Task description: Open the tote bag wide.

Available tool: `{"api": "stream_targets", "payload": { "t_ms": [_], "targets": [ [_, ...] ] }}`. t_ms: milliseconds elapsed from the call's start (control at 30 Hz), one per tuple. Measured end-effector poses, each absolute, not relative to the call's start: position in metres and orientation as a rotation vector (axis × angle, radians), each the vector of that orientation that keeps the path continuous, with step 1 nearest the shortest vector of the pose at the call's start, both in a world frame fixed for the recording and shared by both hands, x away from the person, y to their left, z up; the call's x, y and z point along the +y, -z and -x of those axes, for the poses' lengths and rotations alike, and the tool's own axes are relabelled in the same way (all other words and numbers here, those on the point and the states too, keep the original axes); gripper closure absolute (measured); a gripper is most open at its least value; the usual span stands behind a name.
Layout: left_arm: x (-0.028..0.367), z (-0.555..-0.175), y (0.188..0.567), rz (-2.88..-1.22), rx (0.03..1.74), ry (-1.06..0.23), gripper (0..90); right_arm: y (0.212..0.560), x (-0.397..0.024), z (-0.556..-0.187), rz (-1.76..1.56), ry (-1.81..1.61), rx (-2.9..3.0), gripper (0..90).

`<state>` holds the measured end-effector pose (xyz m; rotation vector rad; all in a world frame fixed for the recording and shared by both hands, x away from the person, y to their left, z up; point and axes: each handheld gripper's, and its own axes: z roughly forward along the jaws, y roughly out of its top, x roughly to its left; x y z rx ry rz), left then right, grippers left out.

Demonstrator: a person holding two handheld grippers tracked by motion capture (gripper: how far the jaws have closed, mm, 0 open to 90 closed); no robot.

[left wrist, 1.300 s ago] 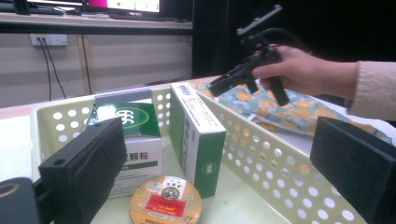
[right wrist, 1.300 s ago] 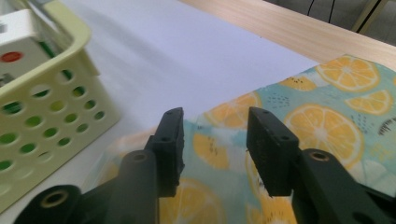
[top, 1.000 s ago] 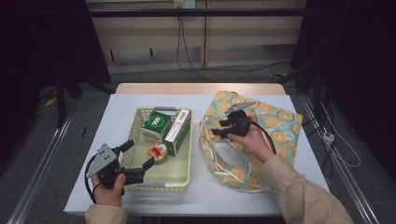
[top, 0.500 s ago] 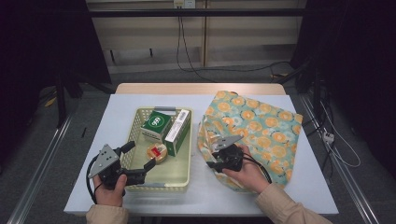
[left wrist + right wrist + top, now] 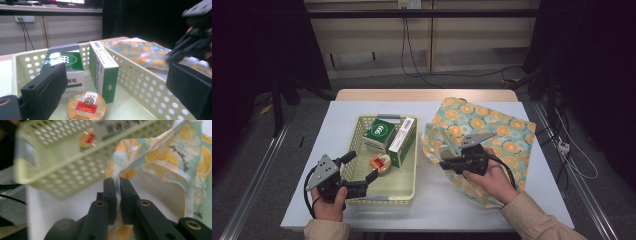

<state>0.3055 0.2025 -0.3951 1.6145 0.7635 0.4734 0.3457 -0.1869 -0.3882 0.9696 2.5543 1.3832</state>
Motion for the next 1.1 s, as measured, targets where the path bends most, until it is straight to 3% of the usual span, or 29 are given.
{"api": "stream_targets", "payload": {
  "t_ms": [133, 400, 467, 533, 567, 700, 900, 1100],
  "targets": [
    [0.202, -0.305, 0.395, -1.617, 0.761, -0.471, 3.4, 0.376, -0.18, -0.325, -0.9, -1.481, 2.615, 85.6],
    [0.201, -0.304, 0.394, -1.613, 0.756, -0.472, 3.4, 0.398, -0.157, -0.297, -0.764, -1.452, 2.812, 83.9],
    [0.201, -0.304, 0.394, -1.612, 0.758, -0.47, 3.4, 0.404, -0.155, -0.293, -0.765, -1.428, 2.844, 78.8],
    [0.201, -0.305, 0.395, -1.618, 0.759, -0.468, 3.4, 0.409, -0.156, -0.291, -0.775, -1.407, 2.825, 65.2],
    [0.201, -0.305, 0.395, -1.617, 0.76, -0.469, 3.4, 0.411, -0.158, -0.291, -0.785, -1.391, 2.813, 64.1],
    [0.201, -0.305, 0.395, -1.614, 0.76, -0.469, 3.4, 0.413, -0.166, -0.293, -0.803, -1.421, 2.807, 53.6],
    [0.201, -0.305, 0.396, -1.62, 0.763, -0.469, 3.4, 0.404, -0.187, -0.311, -0.848, -1.331, 2.683, 52.5],
    [0.2, -0.305, 0.396, -1.616, 0.762, -0.468, 3.4, 0.43, -0.192, -0.349, -0.933, -1.194, 2.592, 49.6]
  ]
}}
